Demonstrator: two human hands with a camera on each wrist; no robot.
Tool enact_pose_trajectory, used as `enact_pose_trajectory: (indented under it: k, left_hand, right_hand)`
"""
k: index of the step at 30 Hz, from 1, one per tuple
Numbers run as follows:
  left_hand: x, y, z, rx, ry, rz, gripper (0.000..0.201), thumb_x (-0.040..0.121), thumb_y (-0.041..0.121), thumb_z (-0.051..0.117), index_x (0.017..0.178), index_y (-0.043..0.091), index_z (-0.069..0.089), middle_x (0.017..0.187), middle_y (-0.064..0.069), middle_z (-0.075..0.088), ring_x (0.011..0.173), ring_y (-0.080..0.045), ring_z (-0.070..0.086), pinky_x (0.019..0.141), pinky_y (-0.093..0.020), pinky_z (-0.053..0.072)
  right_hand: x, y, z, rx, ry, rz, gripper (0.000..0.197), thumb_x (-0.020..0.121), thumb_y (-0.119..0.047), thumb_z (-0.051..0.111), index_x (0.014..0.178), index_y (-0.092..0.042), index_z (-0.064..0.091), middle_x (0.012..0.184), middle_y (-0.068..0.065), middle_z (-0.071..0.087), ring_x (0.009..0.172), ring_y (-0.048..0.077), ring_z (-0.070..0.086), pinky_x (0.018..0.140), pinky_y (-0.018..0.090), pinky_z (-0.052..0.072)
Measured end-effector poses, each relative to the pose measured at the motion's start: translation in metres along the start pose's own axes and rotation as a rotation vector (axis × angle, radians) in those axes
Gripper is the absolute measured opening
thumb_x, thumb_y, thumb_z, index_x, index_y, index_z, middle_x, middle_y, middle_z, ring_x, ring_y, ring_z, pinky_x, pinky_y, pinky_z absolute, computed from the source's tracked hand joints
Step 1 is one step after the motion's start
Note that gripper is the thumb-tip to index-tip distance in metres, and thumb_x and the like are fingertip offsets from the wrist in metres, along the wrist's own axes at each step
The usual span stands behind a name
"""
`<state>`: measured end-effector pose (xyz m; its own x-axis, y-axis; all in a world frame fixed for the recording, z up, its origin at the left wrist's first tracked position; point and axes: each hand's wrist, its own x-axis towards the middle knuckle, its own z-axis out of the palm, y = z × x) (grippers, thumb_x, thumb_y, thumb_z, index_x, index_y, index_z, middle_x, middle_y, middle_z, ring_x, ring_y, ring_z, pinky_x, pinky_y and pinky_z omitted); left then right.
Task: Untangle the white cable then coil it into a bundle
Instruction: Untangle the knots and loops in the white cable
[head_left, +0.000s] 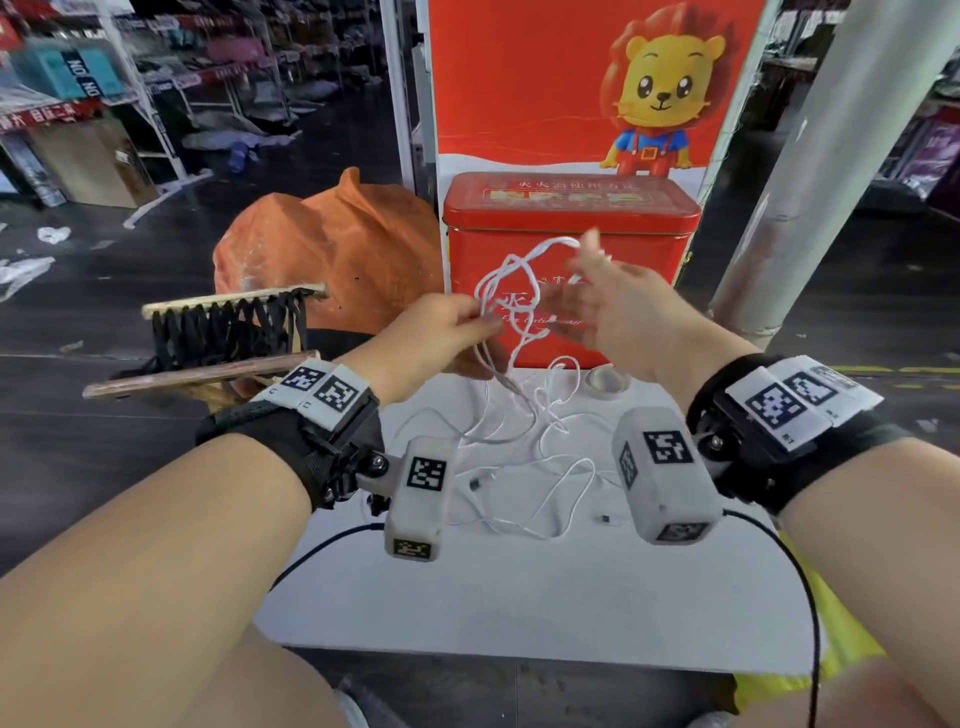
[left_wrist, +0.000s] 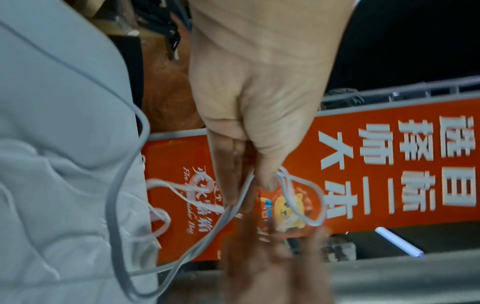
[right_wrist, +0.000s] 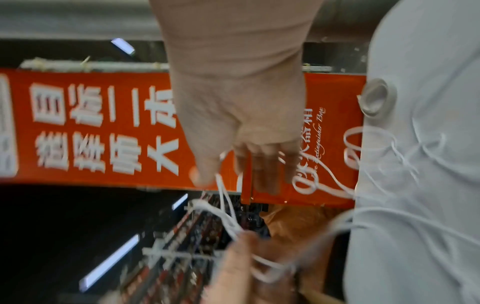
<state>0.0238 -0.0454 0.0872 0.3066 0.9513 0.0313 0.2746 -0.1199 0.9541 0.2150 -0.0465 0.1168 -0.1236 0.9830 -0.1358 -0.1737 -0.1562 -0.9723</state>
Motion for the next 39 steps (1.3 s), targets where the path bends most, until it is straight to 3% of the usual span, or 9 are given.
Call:
enact_pose_trajectory:
  k: [6,12,17,20,23,27,31,36,39]
  left_hand:
    - [0.001,0.011,0.007,-0.236,0.100,0.011,0.024,0.096,0.016,0.052,0.111,-0.003,0.053,0.082,-0.009,0.071,0.075,-0.015,0.070,0.067,-0.022,0.056]
    - [0.005,0.011,0.006,-0.130,0.115,-0.020,0.038,0.093,0.047,0.051,0.093,0.011,0.063,0.087,0.001,0.066,0.087,-0.016,0.064,0.091,-0.035,0.051]
    - [0.003,0.008,0.002,-0.232,0.144,-0.073,0.020,0.095,0.023,0.056,0.093,0.007,0.067,0.082,-0.005,0.068,0.073,-0.013,0.066,0.067,-0.021,0.054]
    - [0.002,0.008,0.002,-0.291,0.147,-0.125,0.011,0.092,0.013,0.060,0.085,0.006,0.064,0.075,-0.005,0.062,0.063,-0.011,0.060,0.054,-0.017,0.049]
    - [0.002,0.006,0.003,-0.296,0.117,-0.137,0.012,0.092,0.012,0.059,0.082,0.007,0.062,0.072,-0.004,0.060,0.058,-0.008,0.057,0.052,-0.016,0.047]
    - [0.005,0.003,0.006,-0.319,0.096,-0.125,0.020,0.094,0.016,0.057,0.076,0.006,0.057,0.064,-0.002,0.054,0.054,-0.009,0.051,0.052,-0.018,0.042]
    - [0.005,0.005,0.006,-0.274,0.073,-0.113,0.016,0.095,0.015,0.054,0.083,0.007,0.059,0.074,-0.004,0.056,0.063,-0.011,0.053,0.054,-0.018,0.048]
    - [0.008,-0.014,-0.011,-0.122,0.183,-0.236,0.015,0.100,0.020,0.046,0.092,0.014,0.057,0.094,-0.011,0.064,0.088,-0.025,0.062,0.080,-0.035,0.053]
    - [0.007,-0.023,-0.023,-0.136,0.369,-0.318,0.014,0.102,0.016,0.040,0.093,0.011,0.050,0.074,-0.007,0.053,0.058,-0.019,0.054,0.055,-0.030,0.055]
  right_hand:
    - [-0.012,0.028,0.016,-0.847,-0.278,-0.099,0.026,0.084,-0.023,0.070,0.098,-0.006,0.056,0.082,0.007,0.068,0.069,0.013,0.064,0.064,0.019,0.053]
    - [-0.010,0.029,0.025,-0.905,-0.156,-0.211,0.033,0.100,-0.030,0.041,0.100,0.001,0.055,0.061,-0.001,0.050,0.051,0.014,0.045,0.052,0.026,0.040]
    - [-0.014,0.027,0.026,-0.795,-0.216,-0.178,0.027,0.101,-0.041,0.031,0.101,-0.026,0.053,0.068,-0.003,0.046,0.057,0.010,0.039,0.053,0.022,0.034]
    - [-0.010,0.028,0.022,-0.826,-0.239,-0.229,0.026,0.100,-0.021,0.043,0.084,-0.016,0.062,0.062,-0.003,0.060,0.052,0.006,0.055,0.058,0.026,0.048]
    - [-0.006,0.029,0.019,-0.716,-0.238,-0.210,0.018,0.097,-0.012,0.050,0.090,-0.002,0.063,0.072,0.003,0.070,0.068,0.017,0.068,0.078,0.037,0.055]
    - [-0.008,0.029,0.022,-0.628,-0.222,-0.209,0.024,0.096,-0.009,0.051,0.099,0.013,0.059,0.081,0.015,0.070,0.069,0.020,0.066,0.074,0.036,0.054]
    - [-0.004,0.024,0.021,-0.495,-0.033,-0.277,0.018,0.097,-0.009,0.050,0.089,0.003,0.061,0.071,0.008,0.066,0.055,0.006,0.065,0.058,0.017,0.054]
    - [0.013,0.015,-0.006,-0.258,0.339,-0.237,0.025,0.100,-0.015,0.038,0.082,-0.016,0.054,0.063,-0.001,0.051,0.048,0.011,0.049,0.051,0.029,0.048]
    - [0.020,0.016,-0.025,-0.237,0.477,-0.238,0.027,0.100,-0.022,0.036,0.078,-0.022,0.053,0.063,-0.006,0.043,0.049,0.009,0.038,0.047,0.025,0.033]
